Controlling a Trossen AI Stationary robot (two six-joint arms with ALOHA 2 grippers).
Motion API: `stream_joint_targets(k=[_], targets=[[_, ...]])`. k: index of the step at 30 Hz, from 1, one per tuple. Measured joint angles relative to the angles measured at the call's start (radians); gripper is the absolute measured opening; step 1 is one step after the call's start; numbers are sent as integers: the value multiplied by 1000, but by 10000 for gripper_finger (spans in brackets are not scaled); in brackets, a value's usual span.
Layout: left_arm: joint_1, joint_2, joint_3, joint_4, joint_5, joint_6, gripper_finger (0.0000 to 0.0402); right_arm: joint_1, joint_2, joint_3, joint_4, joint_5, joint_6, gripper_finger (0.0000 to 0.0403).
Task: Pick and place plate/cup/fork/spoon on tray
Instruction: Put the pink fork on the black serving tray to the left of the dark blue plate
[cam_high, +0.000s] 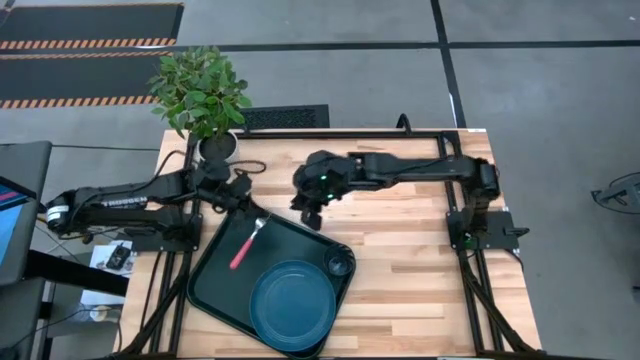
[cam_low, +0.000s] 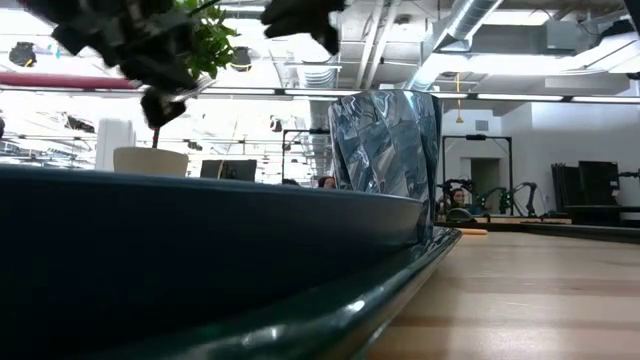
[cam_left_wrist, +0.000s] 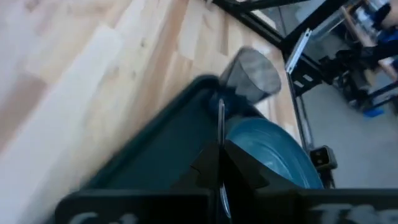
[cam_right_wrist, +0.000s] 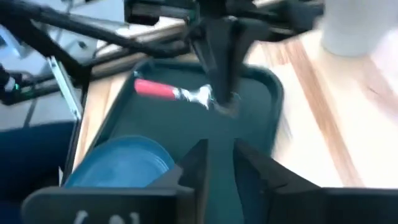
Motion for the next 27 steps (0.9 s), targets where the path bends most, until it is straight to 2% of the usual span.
stream_joint_targets(k=[6,11,14,19,23,27], targets=[[-30,-217,-210,14,0,-181,0,34,-142,-1,-119,34,28,134],[-104,-439,-386,67,-90,-351,0,138,-220,-2,-136,106,25,140],[-145,-545,-438,91,-142,-409,0,222,-265,-2,-136,180,25,139],[-205,-589,-416,84,-232,-399,0,375,-299,-1,-166,390,36,132],[-252,-569,-416,-5,-291,-453,0,503,-298,-1,-187,571,49,128],[-311,-546,-416,27,-339,-520,0,611,-271,-1,-193,715,50,127]])
